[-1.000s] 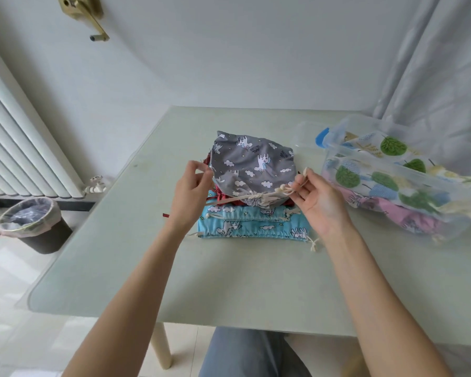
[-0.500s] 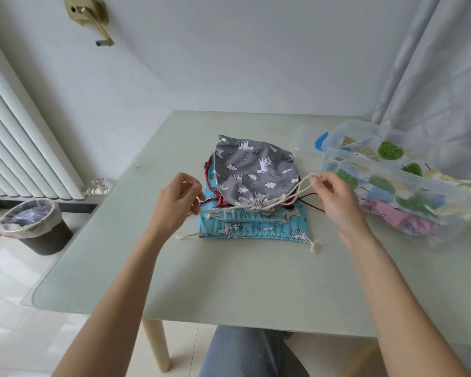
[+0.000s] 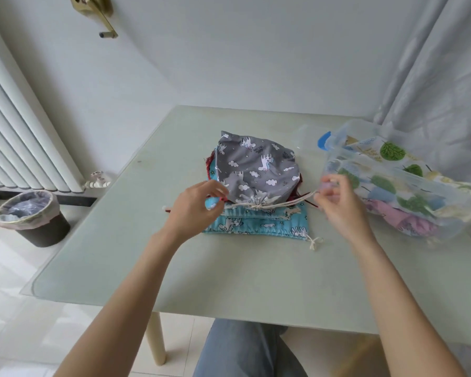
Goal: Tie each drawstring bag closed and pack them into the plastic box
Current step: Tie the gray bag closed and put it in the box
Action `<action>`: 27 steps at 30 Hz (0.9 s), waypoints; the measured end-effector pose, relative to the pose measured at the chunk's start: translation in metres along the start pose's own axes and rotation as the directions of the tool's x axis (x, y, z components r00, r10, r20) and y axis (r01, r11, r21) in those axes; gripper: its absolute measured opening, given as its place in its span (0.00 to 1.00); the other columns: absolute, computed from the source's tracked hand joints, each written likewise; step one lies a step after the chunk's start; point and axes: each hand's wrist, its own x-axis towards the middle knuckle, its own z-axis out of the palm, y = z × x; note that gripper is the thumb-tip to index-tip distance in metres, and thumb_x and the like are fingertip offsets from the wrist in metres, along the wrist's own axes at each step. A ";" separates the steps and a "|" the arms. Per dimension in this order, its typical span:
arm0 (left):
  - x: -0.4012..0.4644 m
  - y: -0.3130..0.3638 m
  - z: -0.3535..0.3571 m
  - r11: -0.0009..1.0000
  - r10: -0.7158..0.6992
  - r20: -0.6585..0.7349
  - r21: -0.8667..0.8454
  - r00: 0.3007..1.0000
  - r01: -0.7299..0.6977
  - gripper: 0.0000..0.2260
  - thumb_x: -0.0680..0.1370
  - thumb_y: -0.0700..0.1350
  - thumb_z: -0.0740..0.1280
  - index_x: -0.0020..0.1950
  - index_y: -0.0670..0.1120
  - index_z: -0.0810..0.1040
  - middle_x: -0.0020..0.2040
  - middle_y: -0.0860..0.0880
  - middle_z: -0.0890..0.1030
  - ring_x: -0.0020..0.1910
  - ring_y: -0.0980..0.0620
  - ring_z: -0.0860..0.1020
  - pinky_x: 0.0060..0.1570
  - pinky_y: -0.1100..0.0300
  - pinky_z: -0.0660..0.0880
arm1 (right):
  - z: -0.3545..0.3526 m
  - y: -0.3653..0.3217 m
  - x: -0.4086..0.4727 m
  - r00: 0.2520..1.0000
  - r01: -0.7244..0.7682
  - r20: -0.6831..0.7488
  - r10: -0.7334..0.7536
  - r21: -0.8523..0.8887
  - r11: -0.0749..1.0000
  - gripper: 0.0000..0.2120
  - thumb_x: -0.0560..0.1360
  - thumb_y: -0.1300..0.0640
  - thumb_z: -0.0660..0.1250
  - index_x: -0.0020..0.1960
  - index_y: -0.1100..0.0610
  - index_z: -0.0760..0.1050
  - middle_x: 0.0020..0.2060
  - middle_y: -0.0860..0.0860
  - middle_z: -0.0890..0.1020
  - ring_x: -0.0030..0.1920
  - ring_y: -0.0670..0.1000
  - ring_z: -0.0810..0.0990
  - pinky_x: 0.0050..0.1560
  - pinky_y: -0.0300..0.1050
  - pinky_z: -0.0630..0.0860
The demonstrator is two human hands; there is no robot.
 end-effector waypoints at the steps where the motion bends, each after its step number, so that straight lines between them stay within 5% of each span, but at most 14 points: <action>1: -0.001 0.002 0.006 1.000 0.008 0.026 -0.015 1.000 -0.008 0.06 0.73 0.42 0.70 0.48 0.49 0.78 0.45 0.55 0.80 0.45 0.58 0.78 0.50 0.60 0.74 | 0.000 0.009 -0.006 1.000 0.013 0.026 -0.009 -0.147 0.989 0.12 0.73 0.58 0.67 0.55 0.49 0.72 0.47 0.53 0.77 0.40 0.48 0.75 0.47 0.46 0.72; 4: -0.003 0.004 0.023 0.999 -0.033 0.034 0.035 0.999 0.032 0.09 0.72 0.48 0.72 0.48 0.46 0.77 0.45 0.53 0.81 0.45 0.54 0.79 0.47 0.57 0.74 | 0.007 0.014 -0.022 0.991 0.113 0.100 -0.090 -0.253 0.961 0.08 0.72 0.56 0.69 0.49 0.46 0.77 0.46 0.51 0.75 0.38 0.44 0.72 0.49 0.44 0.70; 9: -0.004 0.010 0.036 0.997 -0.065 0.007 0.047 0.998 0.064 0.14 0.74 0.48 0.70 0.52 0.43 0.71 0.48 0.51 0.81 0.44 0.53 0.76 0.44 0.58 0.71 | 0.039 0.005 -0.025 0.934 0.324 0.232 -0.270 -0.238 0.916 0.12 0.70 0.51 0.72 0.52 0.53 0.79 0.48 0.50 0.78 0.52 0.51 0.74 0.53 0.43 0.68; 13: -0.004 0.013 0.035 0.998 -0.053 0.003 -0.042 0.999 0.053 0.08 0.75 0.45 0.69 0.50 0.44 0.74 0.43 0.53 0.83 0.41 0.55 0.79 0.44 0.57 0.74 | 0.060 0.003 -0.024 0.912 0.389 0.260 -0.318 -0.297 0.872 0.09 0.72 0.52 0.71 0.48 0.56 0.80 0.44 0.51 0.78 0.48 0.51 0.68 0.50 0.41 0.63; 19: -0.007 0.007 0.011 0.860 -0.163 0.155 -0.461 0.974 0.218 0.04 0.71 0.42 0.73 0.37 0.47 0.81 0.29 0.53 0.81 0.31 0.58 0.79 0.39 0.71 0.72 | 0.033 -0.002 -0.032 0.945 0.127 0.264 -0.194 0.252 0.959 0.06 0.75 0.61 0.67 0.40 0.57 0.77 0.32 0.49 0.81 0.33 0.43 0.77 0.40 0.33 0.73; 24: -0.009 0.001 -0.004 0.848 -0.184 0.203 -0.463 0.962 0.260 0.07 0.71 0.48 0.71 0.36 0.46 0.81 0.29 0.53 0.80 0.29 0.56 0.77 0.38 0.67 0.74 | 0.016 0.005 -0.029 0.983 0.087 0.128 -0.130 0.298 0.951 0.08 0.74 0.59 0.68 0.37 0.54 0.77 0.28 0.44 0.74 0.30 0.42 0.69 0.33 0.34 0.65; 27: -0.010 -0.009 -0.005 0.928 -0.226 0.141 -0.271 0.964 0.257 0.06 0.72 0.49 0.72 0.36 0.49 0.82 0.28 0.54 0.80 0.29 0.56 0.77 0.37 0.63 0.74 | 0.012 -0.001 -0.034 0.988 0.085 0.090 -0.127 0.375 0.923 0.07 0.71 0.61 0.69 0.34 0.58 0.76 0.27 0.42 0.76 0.29 0.38 0.71 0.33 0.28 0.65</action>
